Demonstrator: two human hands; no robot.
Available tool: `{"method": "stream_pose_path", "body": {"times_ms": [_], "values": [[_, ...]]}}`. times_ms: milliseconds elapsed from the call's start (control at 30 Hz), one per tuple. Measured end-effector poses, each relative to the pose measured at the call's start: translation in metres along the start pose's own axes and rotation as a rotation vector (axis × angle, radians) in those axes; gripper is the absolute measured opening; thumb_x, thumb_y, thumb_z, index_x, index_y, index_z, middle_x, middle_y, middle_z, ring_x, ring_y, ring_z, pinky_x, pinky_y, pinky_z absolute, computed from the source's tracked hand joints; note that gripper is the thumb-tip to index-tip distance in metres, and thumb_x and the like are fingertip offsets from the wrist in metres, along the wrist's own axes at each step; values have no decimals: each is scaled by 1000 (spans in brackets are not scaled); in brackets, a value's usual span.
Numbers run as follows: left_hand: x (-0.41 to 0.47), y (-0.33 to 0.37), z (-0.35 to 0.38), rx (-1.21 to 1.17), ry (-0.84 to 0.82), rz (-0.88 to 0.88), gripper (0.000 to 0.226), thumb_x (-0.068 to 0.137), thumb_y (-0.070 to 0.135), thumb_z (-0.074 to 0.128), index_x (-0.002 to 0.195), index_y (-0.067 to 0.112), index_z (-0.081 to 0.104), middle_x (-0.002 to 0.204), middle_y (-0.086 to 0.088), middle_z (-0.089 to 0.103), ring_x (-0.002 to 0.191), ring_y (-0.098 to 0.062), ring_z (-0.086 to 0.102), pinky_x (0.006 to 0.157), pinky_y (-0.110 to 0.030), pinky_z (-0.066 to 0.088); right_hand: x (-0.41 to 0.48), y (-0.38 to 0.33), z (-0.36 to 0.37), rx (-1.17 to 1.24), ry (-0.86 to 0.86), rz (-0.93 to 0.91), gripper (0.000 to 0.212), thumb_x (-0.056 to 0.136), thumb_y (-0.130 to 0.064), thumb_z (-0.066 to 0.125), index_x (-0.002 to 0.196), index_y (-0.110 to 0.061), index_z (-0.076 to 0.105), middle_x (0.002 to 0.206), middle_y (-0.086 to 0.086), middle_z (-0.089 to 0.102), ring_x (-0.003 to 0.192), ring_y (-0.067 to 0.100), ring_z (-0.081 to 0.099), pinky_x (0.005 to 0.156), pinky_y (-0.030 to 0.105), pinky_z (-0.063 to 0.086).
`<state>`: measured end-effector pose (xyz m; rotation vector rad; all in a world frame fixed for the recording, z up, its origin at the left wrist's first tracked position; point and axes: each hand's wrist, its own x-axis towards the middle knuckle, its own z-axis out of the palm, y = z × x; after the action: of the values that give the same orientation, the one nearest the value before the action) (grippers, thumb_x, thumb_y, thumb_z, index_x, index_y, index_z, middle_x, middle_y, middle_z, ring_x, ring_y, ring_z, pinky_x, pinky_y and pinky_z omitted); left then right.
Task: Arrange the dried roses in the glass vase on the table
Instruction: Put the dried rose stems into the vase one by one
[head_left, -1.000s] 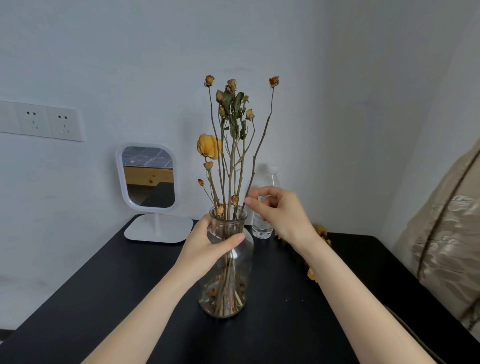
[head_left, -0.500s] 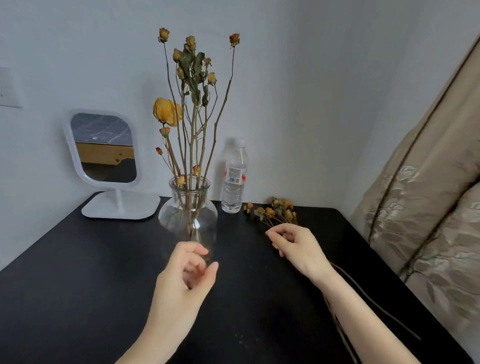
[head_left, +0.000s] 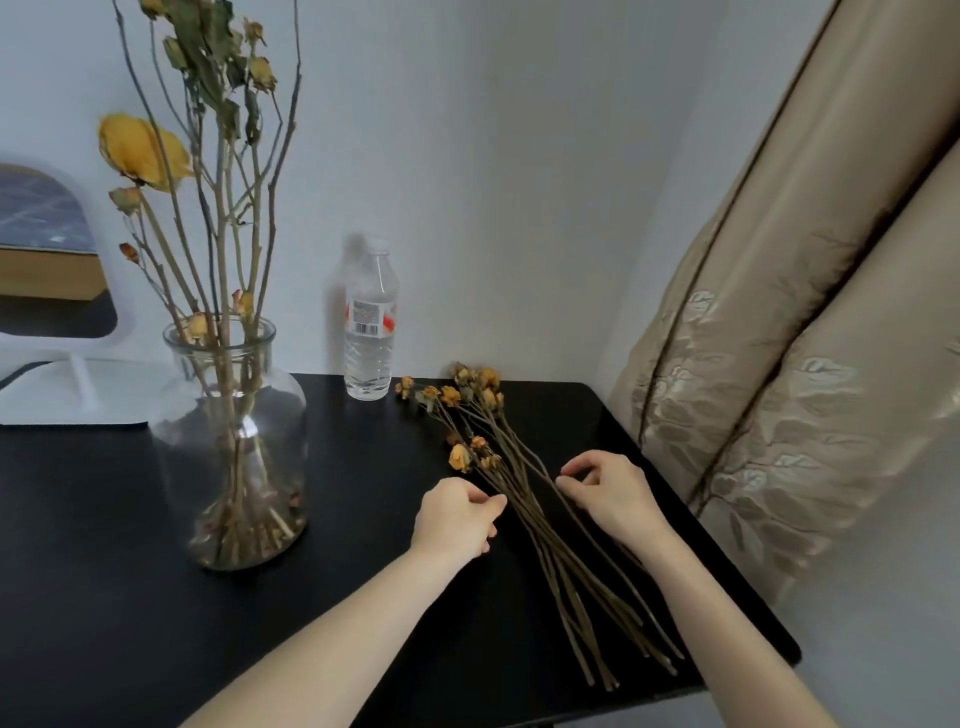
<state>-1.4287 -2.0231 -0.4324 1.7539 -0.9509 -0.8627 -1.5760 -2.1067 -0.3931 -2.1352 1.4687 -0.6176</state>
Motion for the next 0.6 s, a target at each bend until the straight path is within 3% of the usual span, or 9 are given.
{"method": "stream_pose_path", "body": {"times_ms": [200, 333, 467, 600], "values": [[17, 5, 15, -147, 0, -204, 20, 88, 25, 61, 84, 5, 64, 57, -3, 57, 36, -9, 49, 35, -16, 39, 0, -2, 10, -58, -145, -84, 13, 84, -31, 67, 92, -21, 68, 64, -8, 60, 61, 4, 57, 57, 17, 44], [23, 6, 19, -313, -20, -327, 14, 86, 17, 64, 75, 8, 63, 53, -2, 53, 36, -8, 48, 33, -16, 37, 0, -7, 16, -103, -226, -107, 17, 83, -33, 68, 95, -20, 69, 67, -9, 59, 65, 5, 57, 62, 21, 48], [26, 8, 19, -419, -10, -401, 12, 85, 14, 66, 75, 7, 63, 54, -1, 54, 40, -7, 47, 34, -14, 38, 2, -11, 19, -155, -233, -98, 16, 83, -32, 68, 93, -21, 67, 72, -8, 59, 74, 11, 61, 73, 29, 55], [31, 10, 19, -460, 39, -461, 20, 84, 13, 65, 67, 6, 59, 55, -2, 54, 42, -8, 46, 32, -14, 37, 3, -17, 22, -242, -216, -92, 13, 85, -30, 65, 94, -21, 66, 82, -6, 61, 80, 12, 62, 71, 29, 54]]}}
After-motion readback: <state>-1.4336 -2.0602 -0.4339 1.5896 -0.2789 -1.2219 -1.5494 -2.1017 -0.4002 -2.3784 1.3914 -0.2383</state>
